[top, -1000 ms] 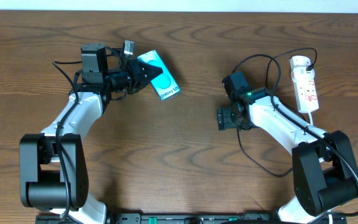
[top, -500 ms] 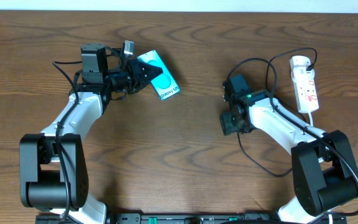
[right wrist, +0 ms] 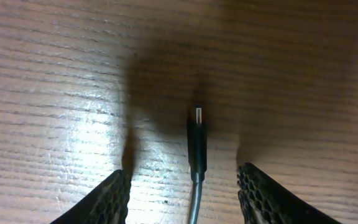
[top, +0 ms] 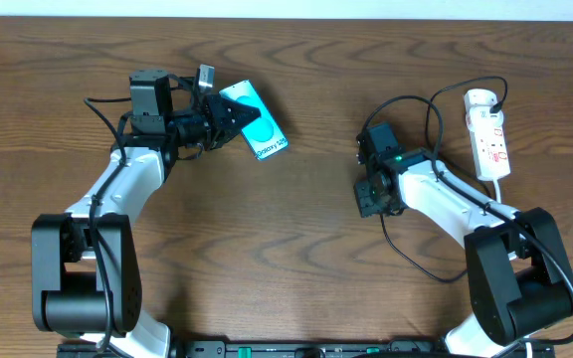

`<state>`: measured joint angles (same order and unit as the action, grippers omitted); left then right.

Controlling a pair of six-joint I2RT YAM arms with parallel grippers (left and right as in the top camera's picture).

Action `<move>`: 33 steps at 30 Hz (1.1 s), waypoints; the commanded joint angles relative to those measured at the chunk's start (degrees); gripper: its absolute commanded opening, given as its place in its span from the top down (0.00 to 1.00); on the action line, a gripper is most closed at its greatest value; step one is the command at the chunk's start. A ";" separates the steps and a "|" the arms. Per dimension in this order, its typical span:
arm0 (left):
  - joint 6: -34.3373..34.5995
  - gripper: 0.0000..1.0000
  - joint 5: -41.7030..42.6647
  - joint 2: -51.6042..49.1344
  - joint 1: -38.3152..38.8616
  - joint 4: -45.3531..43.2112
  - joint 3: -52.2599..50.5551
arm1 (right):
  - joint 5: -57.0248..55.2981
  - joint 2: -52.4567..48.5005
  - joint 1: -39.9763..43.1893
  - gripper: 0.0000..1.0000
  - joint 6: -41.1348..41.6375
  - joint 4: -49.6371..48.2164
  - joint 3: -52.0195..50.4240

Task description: Plug charger to phone and switch on socket

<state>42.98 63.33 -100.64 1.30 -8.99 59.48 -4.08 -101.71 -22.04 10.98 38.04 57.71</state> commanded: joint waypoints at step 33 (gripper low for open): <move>-2.08 0.93 2.21 0.55 0.17 -0.26 0.39 | -0.26 1.09 1.46 0.60 0.57 -4.72 -3.52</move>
<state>41.91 63.33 -100.64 1.30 -8.99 59.48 -3.49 -100.84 -21.69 11.09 33.30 55.11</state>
